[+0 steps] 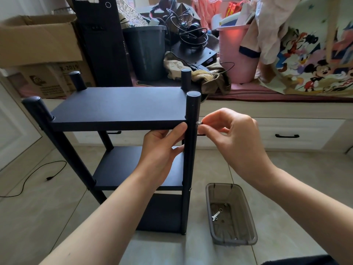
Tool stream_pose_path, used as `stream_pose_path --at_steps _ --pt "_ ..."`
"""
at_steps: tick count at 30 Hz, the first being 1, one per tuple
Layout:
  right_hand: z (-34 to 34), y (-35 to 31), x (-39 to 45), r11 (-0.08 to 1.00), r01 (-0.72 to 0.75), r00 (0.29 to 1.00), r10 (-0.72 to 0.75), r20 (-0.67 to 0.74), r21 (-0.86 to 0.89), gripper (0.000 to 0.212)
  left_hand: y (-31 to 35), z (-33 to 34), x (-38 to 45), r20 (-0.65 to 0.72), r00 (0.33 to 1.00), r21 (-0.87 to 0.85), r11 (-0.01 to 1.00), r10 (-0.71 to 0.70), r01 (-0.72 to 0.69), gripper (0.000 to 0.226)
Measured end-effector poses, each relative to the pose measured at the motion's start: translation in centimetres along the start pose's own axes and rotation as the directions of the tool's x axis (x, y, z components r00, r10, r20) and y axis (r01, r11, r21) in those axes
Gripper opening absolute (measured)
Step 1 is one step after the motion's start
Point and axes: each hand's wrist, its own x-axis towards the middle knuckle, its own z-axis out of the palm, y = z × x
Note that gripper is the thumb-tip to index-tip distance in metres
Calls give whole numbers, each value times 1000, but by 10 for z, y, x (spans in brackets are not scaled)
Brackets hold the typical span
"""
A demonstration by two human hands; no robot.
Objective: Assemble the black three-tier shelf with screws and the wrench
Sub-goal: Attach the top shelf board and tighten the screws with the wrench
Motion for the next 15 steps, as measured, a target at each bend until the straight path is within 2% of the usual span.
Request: stream_pose_path --at_steps 6,15 --pt "1 -2 -3 988 103 995 -103 2 -112 10 -3 -2 2 -8 1000 11 1000 -3 3 29" --pt "2 -2 -3 987 103 994 -105 -10 -123 10 -4 -4 3 16 1000 10 1000 5 -5 22"
